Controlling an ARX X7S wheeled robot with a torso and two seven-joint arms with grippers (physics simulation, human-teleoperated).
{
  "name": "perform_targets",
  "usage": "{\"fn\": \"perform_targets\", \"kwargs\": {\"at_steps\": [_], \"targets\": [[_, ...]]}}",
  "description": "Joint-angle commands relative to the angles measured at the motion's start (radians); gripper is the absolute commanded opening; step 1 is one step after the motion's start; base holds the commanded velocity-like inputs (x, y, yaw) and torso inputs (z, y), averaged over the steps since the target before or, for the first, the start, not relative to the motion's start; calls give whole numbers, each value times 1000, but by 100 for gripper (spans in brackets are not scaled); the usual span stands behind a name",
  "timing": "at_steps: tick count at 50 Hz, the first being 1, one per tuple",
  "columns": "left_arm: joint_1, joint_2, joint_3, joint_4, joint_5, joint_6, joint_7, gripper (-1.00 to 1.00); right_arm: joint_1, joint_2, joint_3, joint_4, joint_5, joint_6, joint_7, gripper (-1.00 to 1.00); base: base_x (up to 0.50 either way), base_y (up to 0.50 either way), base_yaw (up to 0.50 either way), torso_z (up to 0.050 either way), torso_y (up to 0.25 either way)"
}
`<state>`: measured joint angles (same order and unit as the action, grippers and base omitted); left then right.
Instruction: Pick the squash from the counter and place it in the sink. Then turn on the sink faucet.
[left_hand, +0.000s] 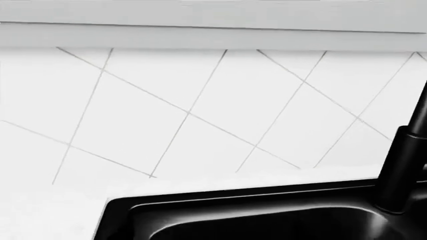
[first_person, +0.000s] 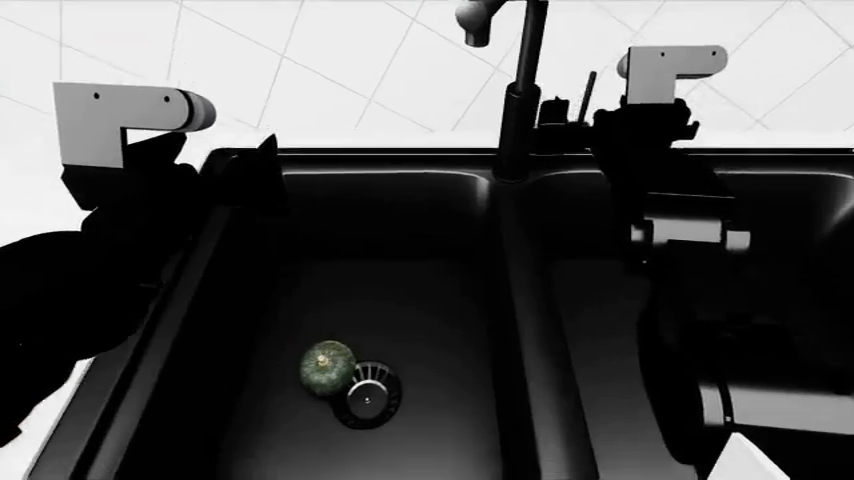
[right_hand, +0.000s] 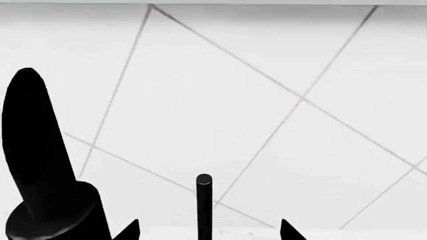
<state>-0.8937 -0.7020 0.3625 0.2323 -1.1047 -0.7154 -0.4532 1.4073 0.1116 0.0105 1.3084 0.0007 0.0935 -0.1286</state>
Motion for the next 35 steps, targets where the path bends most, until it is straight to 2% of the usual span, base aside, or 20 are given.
{"fn": "perform_targets", "kwargs": {"at_steps": [1,16,35], "targets": [[5,1,7,-6,8,3,1,100,36,0,-8,0,-4,1,-2,100,0,0,0,0,-250],[21,3,-7,2,-9,20,9,100,151,14,-22,0,-4,28,14,100,0,0,0,0,0],[38,5,-24,-2,-15,45,11,100,148,13,-30,0,1,47,15,100,0,0,0,0,-28]]}}
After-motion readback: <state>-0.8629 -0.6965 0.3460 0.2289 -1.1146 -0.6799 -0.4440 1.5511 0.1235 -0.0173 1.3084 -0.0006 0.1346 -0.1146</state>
